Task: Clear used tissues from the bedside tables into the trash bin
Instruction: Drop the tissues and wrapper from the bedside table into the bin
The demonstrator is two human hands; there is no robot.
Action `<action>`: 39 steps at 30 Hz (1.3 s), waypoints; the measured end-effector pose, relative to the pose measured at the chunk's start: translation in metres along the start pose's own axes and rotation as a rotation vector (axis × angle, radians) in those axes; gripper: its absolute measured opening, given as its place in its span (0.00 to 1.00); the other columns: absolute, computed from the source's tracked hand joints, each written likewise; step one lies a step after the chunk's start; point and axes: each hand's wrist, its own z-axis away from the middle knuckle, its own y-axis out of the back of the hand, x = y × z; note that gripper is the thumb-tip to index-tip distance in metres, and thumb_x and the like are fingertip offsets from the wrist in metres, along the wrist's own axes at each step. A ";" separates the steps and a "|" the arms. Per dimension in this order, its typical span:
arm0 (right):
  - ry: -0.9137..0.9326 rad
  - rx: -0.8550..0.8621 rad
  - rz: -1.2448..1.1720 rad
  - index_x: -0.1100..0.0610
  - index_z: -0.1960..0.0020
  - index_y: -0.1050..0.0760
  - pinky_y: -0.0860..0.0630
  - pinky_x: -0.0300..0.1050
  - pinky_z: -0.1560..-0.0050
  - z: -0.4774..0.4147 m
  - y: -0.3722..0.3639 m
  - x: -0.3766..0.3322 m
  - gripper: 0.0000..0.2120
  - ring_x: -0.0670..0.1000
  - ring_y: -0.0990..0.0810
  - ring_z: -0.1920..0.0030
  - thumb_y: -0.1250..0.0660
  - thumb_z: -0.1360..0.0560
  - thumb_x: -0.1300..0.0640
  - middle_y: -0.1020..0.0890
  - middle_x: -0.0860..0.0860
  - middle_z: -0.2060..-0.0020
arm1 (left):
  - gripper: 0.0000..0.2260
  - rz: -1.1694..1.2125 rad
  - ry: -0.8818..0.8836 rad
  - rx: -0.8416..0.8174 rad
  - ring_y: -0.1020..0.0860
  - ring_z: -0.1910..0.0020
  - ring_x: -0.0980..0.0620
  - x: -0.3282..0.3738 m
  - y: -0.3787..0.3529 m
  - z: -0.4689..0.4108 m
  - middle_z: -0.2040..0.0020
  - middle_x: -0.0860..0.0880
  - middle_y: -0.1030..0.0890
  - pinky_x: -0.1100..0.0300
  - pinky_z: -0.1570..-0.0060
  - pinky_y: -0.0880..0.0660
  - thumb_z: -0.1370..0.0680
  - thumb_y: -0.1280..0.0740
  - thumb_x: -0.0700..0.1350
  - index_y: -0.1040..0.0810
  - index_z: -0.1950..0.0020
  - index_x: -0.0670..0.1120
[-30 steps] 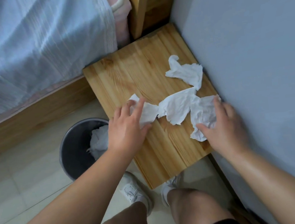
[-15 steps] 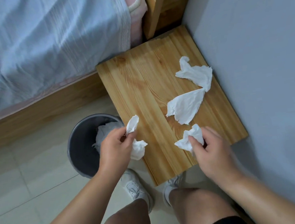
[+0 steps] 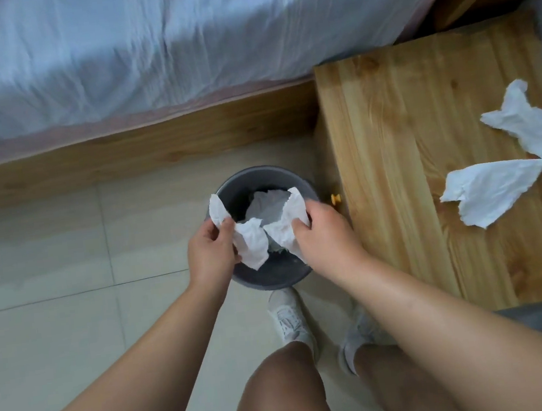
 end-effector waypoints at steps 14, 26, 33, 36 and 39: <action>-0.149 -0.145 0.127 0.54 0.20 0.36 0.27 0.55 0.30 -0.012 0.003 0.007 0.24 0.60 0.25 0.30 0.40 0.16 0.54 0.25 0.55 0.26 | 0.19 -0.143 0.038 -0.186 0.16 0.47 0.50 -0.024 -0.018 0.001 0.41 0.51 0.16 0.46 0.45 0.16 0.16 0.34 0.46 0.26 0.24 0.51; 0.159 0.569 0.213 0.52 0.42 0.18 0.22 0.45 0.56 0.056 0.201 0.055 0.10 0.46 0.19 0.51 0.34 0.21 0.54 0.15 0.45 0.52 | 0.07 -0.399 -0.663 -0.303 0.20 0.48 0.62 0.091 -0.143 0.093 0.47 0.61 0.17 0.57 0.49 0.20 0.20 0.29 0.57 0.18 0.43 0.62; 0.021 0.564 0.520 0.58 0.25 0.28 0.27 0.59 0.32 0.013 0.276 0.118 0.27 0.65 0.26 0.30 0.32 0.23 0.57 0.29 0.59 0.23 | 0.34 -1.088 -1.129 -0.508 0.40 0.19 0.44 0.106 -0.241 0.139 0.16 0.50 0.40 0.44 0.36 0.24 0.20 0.29 0.56 0.40 0.17 0.60; 0.016 0.510 0.486 0.56 0.20 0.35 0.28 0.58 0.31 -0.004 0.277 0.125 0.32 0.63 0.30 0.26 0.31 0.22 0.54 0.31 0.61 0.23 | 0.29 -1.261 -1.203 -0.526 0.38 0.22 0.41 0.103 -0.255 0.138 0.17 0.49 0.39 0.45 0.38 0.25 0.19 0.31 0.52 0.36 0.19 0.60; -0.047 0.474 0.469 0.51 0.21 0.36 0.23 0.57 0.43 -0.008 0.269 0.130 0.32 0.64 0.23 0.37 0.30 0.21 0.48 0.24 0.61 0.33 | 0.13 -1.232 -1.246 -0.508 0.26 0.38 0.44 0.097 -0.246 0.134 0.34 0.49 0.24 0.51 0.55 0.26 0.18 0.32 0.47 0.19 0.34 0.53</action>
